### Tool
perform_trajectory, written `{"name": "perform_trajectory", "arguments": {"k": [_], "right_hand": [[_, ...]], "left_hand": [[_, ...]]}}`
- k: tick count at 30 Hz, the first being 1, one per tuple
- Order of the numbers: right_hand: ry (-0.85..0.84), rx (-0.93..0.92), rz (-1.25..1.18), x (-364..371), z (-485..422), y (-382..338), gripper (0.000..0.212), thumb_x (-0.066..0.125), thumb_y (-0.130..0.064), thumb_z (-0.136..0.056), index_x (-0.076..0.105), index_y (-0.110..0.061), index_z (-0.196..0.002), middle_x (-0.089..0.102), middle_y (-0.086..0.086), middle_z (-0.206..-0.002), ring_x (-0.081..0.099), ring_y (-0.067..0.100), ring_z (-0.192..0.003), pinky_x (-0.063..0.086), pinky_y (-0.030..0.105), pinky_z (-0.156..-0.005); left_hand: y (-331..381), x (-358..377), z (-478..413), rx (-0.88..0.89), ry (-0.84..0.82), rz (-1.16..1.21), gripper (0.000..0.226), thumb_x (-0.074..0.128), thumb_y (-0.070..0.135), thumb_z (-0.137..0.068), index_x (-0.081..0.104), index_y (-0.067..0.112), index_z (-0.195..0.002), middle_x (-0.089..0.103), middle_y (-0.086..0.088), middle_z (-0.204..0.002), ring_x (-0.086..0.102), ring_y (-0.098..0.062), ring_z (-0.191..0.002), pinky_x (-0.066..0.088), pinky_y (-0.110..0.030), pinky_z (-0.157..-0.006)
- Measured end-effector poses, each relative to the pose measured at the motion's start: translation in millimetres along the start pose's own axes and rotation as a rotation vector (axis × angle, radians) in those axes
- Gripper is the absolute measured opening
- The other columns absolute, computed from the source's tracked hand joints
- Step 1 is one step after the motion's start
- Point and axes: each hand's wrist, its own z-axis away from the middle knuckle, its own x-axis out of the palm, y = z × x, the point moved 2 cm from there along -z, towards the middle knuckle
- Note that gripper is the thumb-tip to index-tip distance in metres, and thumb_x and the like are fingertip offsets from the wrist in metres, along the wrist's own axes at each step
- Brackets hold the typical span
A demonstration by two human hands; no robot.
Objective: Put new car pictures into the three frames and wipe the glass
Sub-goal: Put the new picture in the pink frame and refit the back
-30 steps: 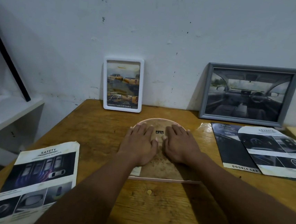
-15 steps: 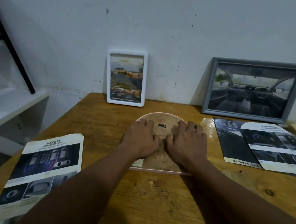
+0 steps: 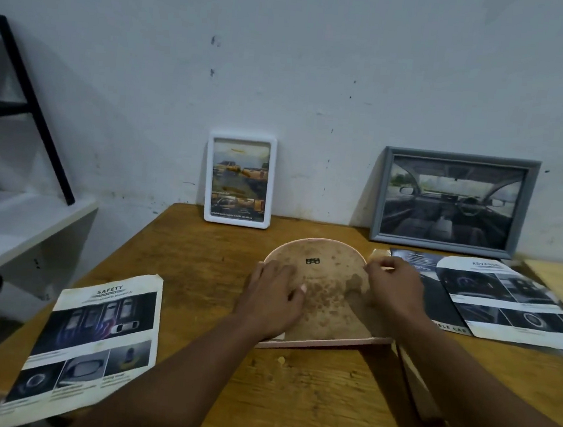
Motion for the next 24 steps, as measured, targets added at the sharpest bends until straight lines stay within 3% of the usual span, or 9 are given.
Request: {"name": "perform_trajectory", "arguments": {"k": [3,5,7,11,14,17,19,21,24], "right_hand": [[0.060,-0.036,-0.160,-43.8,-8.3,-23.9,0.017,0.056,-0.021,-0.099,0.068,-0.023,-0.088,0.068,0.003,-0.093,0.064,0.020,-0.089,0.055,0.038,-0.077],[0.048,-0.087,-0.226,-73.0,-11.8,-49.4,0.017,0.054,-0.018,-0.101,0.069,-0.018,-0.093,0.068,0.004,-0.091,0.065,0.018,-0.085,0.052,0.030,-0.069],[-0.031,-0.116,-0.282,-90.0,-17.2,-72.5,0.016,0.053,-0.016,-0.101,0.068,-0.012,-0.099,0.073,0.011,-0.091,0.069,0.020,-0.082,0.057,0.034,-0.071],[-0.244,-0.152,-0.365,-79.1,-16.8,-108.2,0.021,0.054,-0.018,-0.101,0.064,-0.005,-0.113,0.074,0.020,-0.102,0.070,0.026,-0.086,0.055,0.037,-0.080],[-0.336,-0.202,-0.388,-47.7,-4.3,-123.1,0.018,0.055,-0.024,-0.101,0.065,-0.014,-0.111,0.073,0.016,-0.105,0.073,0.026,-0.095,0.059,0.036,-0.083],[-0.329,-0.285,-0.258,-13.8,2.6,-121.4,0.020,0.054,-0.030,-0.101,0.066,-0.023,-0.114,0.071,0.003,-0.106,0.070,0.018,-0.095,0.059,0.034,-0.082],[-0.277,-0.338,-0.089,5.6,1.0,-107.6,0.025,0.056,-0.033,-0.098,0.066,-0.024,-0.120,0.068,-0.003,-0.110,0.065,0.011,-0.094,0.056,0.030,-0.077],[-0.253,-0.336,0.073,21.3,0.7,-84.5,0.033,0.058,-0.035,-0.097,0.060,-0.023,-0.128,0.064,-0.001,-0.114,0.061,0.009,-0.091,0.049,0.024,-0.064],[-0.197,-0.253,0.225,32.4,-0.1,-41.3,0.044,0.059,-0.035,-0.096,0.052,-0.021,-0.137,0.060,0.007,-0.130,0.059,0.017,-0.096,0.045,0.020,-0.053]], "left_hand": [[28.6,3.7,-14.8,-0.011,-0.069,0.200,0.055,0.041,0.052,-0.104,0.037,0.031,-0.154,0.033,0.003,-0.162,0.027,-0.026,-0.150,0.032,-0.052,-0.119],[55.7,4.2,-24.4,-0.033,-0.173,0.415,0.054,0.041,0.052,-0.104,0.034,0.036,-0.155,0.039,0.002,-0.159,0.040,-0.026,-0.142,0.042,-0.052,-0.113],[83.7,0.7,-30.9,-0.040,-0.241,0.586,0.052,0.040,0.051,-0.105,0.035,0.038,-0.155,0.043,0.002,-0.155,0.045,-0.025,-0.137,0.044,-0.052,-0.111],[113.1,-34.2,-44.8,-0.057,-0.158,0.683,0.054,0.029,0.057,-0.105,0.052,0.026,-0.143,0.059,-0.006,-0.135,0.057,-0.025,-0.120,0.048,-0.050,-0.105],[104.4,-80.7,-44.8,-0.128,-0.121,0.848,0.058,0.027,0.062,-0.104,0.055,0.024,-0.137,0.063,-0.007,-0.121,0.061,-0.024,-0.108,0.053,-0.041,-0.092],[78.7,-121.9,-35.3,-0.146,-0.110,0.829,0.049,0.043,0.063,-0.100,0.064,0.028,-0.127,0.067,-0.006,-0.119,0.066,-0.026,-0.106,0.056,-0.042,-0.095],[60.5,-136.2,-28.1,-0.180,-0.089,0.723,0.033,0.059,0.045,-0.100,0.063,0.028,-0.127,0.066,-0.007,-0.119,0.068,-0.027,-0.101,0.060,-0.038,-0.084],[43.0,-137.6,-24.4,-0.224,-0.055,0.711,0.041,0.067,0.027,-0.097,0.058,0.024,-0.137,0.064,-0.011,-0.123,0.069,-0.029,-0.098,0.061,-0.035,-0.073],[26.9,-123.7,-15.9,-0.265,0.020,0.762,0.045,0.067,0.020,-0.097,0.057,0.022,-0.141,0.063,-0.006,-0.113,0.067,-0.024,-0.093,0.056,-0.027,-0.062]]}}
